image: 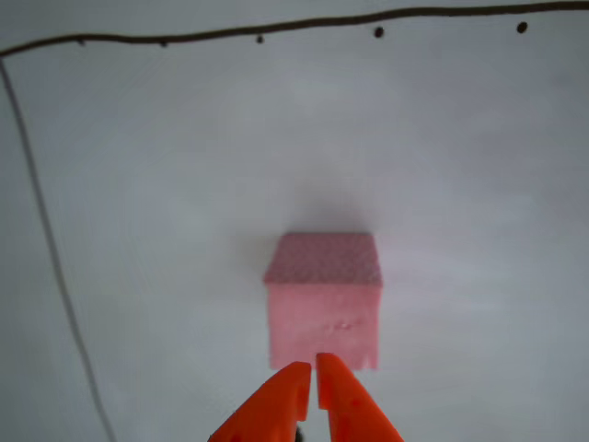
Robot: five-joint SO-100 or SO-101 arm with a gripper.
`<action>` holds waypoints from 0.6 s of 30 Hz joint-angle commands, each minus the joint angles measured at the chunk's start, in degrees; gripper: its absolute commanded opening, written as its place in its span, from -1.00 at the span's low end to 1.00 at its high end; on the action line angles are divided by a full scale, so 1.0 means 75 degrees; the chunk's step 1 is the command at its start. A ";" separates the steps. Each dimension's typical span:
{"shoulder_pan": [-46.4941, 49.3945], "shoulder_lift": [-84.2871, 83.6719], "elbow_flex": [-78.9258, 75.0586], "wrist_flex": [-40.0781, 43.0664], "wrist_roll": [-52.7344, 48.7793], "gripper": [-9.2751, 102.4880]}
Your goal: Grasp the colored block, Place it on the black dot, and then return the arm to the default position.
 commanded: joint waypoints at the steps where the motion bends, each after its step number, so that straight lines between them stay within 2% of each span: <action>1: -0.0094 0.0187 0.0023 0.0070 -0.0117 -0.81; 11: -0.0059 0.0293 0.0164 0.0328 -0.0094 -0.36; 18: -0.0047 0.0270 0.0211 0.0574 -0.0047 -0.24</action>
